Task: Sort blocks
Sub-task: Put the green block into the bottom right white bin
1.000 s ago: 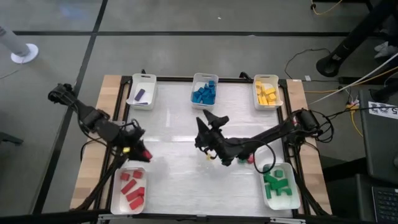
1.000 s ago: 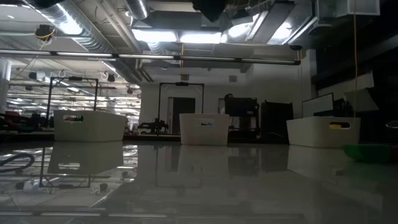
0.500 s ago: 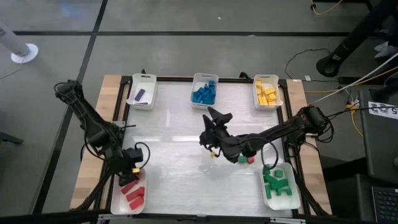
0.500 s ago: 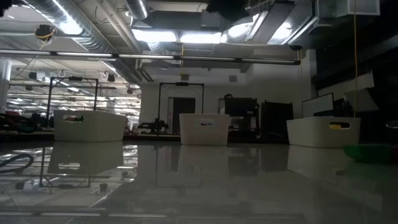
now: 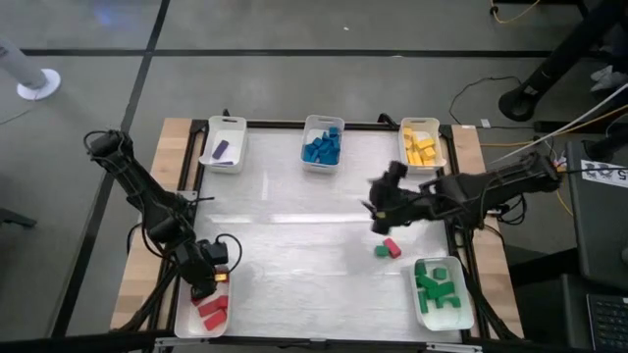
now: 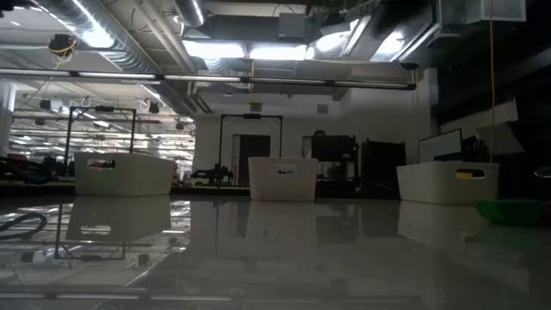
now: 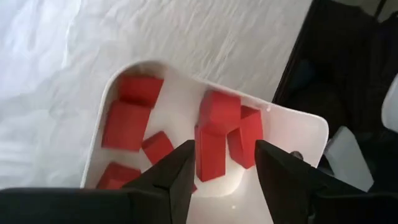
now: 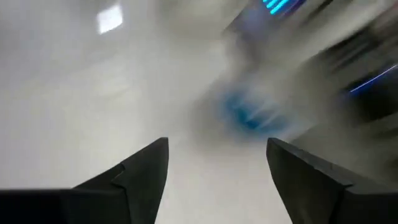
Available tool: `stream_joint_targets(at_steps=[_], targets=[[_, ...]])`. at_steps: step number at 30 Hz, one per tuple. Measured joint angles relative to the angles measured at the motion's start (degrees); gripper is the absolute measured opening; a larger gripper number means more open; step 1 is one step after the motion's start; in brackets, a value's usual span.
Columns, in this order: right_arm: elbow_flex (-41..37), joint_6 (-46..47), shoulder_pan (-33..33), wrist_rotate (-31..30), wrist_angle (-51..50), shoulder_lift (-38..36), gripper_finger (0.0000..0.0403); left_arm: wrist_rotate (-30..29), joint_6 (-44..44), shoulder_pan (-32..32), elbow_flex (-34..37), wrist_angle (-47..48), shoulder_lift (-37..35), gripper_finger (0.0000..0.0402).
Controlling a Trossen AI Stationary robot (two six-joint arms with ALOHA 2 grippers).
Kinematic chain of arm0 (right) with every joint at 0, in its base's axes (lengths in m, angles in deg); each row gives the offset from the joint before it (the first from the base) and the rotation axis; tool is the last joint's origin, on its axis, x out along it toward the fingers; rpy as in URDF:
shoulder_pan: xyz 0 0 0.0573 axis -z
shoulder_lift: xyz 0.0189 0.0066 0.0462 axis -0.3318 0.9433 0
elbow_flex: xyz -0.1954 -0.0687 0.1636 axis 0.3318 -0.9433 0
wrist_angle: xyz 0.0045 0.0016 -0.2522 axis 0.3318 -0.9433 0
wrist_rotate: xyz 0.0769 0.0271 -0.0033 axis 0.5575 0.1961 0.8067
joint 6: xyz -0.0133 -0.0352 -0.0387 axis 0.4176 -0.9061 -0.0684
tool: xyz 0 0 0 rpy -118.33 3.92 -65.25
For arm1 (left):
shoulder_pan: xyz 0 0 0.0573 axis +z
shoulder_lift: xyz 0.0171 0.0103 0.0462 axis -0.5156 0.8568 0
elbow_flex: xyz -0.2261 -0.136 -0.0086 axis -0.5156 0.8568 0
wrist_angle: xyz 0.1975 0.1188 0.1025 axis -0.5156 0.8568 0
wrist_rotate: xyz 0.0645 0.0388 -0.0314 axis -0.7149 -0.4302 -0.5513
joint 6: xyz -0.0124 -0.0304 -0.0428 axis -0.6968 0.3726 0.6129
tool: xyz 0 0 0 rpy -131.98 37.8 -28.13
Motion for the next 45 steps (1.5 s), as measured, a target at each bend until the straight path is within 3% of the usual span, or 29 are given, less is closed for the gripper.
stream_joint_targets(at_steps=[2, 4, 10, 17, 28, 36, 45], targets=[[0.0, 12.4, 1.1, 13.5, -8.2, -1.8, 0.0271, -0.1, -2.3, 0.8, 0.0, -0.5, -0.2, 0.0155], [0.0, 21.7, 1.3, 21.7, -12.1, -2.0, 0.0271, -0.2, -4.9, 1.9, 0.0, -0.9, -0.3, 0.0152], [0.0, 28.7, 1.2, 29.1, -12.9, 1.0, 0.0271, -0.2, -12.3, 5.9, 0.0, -4.2, -0.2, 0.0148], [0.0, 29.1, -0.4, 33.2, -13.2, 10.1, 0.0271, -0.2, -14.6, 8.3, 0.0, -8.7, -0.3, 0.0147], [0.0, 32.5, -7.6, 30.2, -22.7, 23.5, 0.0271, -2.4, -18.8, 8.5, 0.0, -8.9, -0.3, 0.0147], [0.0, 33.0, -8.6, 30.8, -21.5, 25.7, 0.0271, -3.9, -19.7, 8.5, 0.0, -8.9, -0.3, 0.0147], [-1.1, 29.3, -8.5, 35.6, -19.7, 25.6, 0.0271, -4.5, -19.9, 8.5, 0.0, -8.9, -0.3, 0.0147]])
